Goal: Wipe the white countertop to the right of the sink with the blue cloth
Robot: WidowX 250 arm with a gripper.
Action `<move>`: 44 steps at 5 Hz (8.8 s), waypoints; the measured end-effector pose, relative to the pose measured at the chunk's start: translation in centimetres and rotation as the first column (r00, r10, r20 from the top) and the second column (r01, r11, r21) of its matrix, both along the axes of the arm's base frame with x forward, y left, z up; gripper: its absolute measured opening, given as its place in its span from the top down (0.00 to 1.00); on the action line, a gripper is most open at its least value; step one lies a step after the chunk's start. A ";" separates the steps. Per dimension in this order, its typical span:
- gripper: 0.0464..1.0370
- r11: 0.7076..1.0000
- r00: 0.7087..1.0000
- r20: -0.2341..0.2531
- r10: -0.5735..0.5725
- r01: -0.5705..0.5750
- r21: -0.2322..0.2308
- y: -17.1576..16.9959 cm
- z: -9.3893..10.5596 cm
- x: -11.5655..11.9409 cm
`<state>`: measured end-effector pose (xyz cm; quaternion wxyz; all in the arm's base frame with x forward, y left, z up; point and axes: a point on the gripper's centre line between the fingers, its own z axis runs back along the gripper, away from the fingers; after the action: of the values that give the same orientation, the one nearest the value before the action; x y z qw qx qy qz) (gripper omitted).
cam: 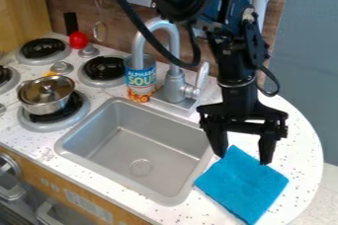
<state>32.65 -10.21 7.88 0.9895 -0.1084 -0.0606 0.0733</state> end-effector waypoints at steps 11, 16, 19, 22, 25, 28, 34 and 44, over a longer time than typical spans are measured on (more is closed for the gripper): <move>0.04 0.925 0.944 0.110 -0.311 0.274 0.263 -0.8 -10.6 2.7; 0.04 0.960 0.980 0.142 -0.139 0.098 0.262 -1.1 -10.2 13.9; 0.04 0.966 0.989 0.140 -0.050 0.012 0.258 0.4 -10.0 16.8; 0.04 0.966 0.997 0.063 -0.047 0.029 0.255 1.2 -10.6 8.1; 0.04 0.964 0.989 -0.018 -0.150 0.150 0.217 -1.5 -11.2 1.2; 0.04 0.956 0.984 0.024 -0.179 0.168 0.241 -3.7 -11.5 4.5; 0.04 0.955 0.982 0.110 0.155 -0.177 0.238 6.0 -9.9 15.7; 0.04 0.972 0.990 -0.015 -0.144 0.144 0.187 -4.2 -11.1 1.4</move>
<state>34.04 -14.39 -3.19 0.9981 -0.0186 -0.0588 -0.0045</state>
